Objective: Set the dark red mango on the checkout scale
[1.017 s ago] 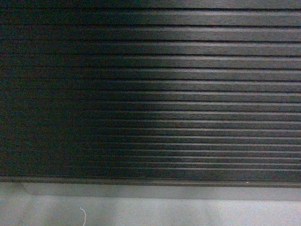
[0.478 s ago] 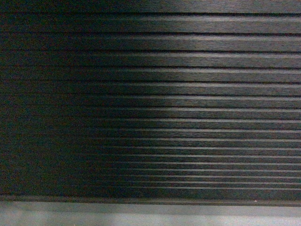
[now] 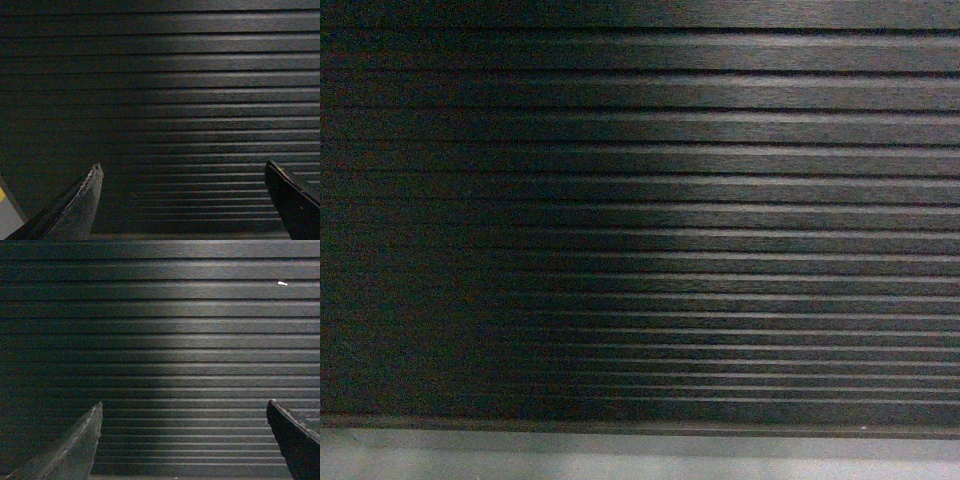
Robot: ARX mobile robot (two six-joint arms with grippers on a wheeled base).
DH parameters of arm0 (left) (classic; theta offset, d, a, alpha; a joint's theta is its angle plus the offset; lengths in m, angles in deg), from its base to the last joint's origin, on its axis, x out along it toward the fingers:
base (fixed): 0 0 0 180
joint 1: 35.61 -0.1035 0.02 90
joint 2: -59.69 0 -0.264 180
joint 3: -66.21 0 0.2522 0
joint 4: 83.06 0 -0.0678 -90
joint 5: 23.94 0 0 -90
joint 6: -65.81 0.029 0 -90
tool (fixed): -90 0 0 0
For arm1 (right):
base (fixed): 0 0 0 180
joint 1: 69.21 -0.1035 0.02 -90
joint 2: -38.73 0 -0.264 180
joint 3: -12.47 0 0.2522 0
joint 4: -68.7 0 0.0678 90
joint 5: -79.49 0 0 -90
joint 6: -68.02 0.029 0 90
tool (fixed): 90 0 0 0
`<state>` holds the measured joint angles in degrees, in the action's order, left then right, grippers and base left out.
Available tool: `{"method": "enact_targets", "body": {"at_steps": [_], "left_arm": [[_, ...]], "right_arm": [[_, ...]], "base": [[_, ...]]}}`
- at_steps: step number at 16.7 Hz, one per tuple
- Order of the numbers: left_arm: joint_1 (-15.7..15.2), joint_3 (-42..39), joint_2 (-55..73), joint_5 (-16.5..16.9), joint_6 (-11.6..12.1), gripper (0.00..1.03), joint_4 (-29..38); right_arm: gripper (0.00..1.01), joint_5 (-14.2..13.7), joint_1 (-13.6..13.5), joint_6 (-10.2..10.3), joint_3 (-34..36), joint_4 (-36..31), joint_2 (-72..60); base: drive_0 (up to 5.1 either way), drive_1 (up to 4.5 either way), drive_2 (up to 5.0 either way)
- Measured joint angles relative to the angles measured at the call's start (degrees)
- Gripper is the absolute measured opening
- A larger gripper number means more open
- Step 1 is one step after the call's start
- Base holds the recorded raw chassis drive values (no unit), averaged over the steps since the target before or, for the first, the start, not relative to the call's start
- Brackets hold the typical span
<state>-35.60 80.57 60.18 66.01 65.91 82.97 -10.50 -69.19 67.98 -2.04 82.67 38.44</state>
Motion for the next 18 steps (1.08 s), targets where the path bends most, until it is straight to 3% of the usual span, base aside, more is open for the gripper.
{"method": "enact_targets", "body": {"at_steps": [18], "left_arm": [[0.0,0.0,0.0,0.02,-0.09,0.98,0.0]], "right_arm": [[0.98,-0.04,0.0,0.02,0.0,0.02,0.0]], "base": [[0.0,0.0,0.0]]}}
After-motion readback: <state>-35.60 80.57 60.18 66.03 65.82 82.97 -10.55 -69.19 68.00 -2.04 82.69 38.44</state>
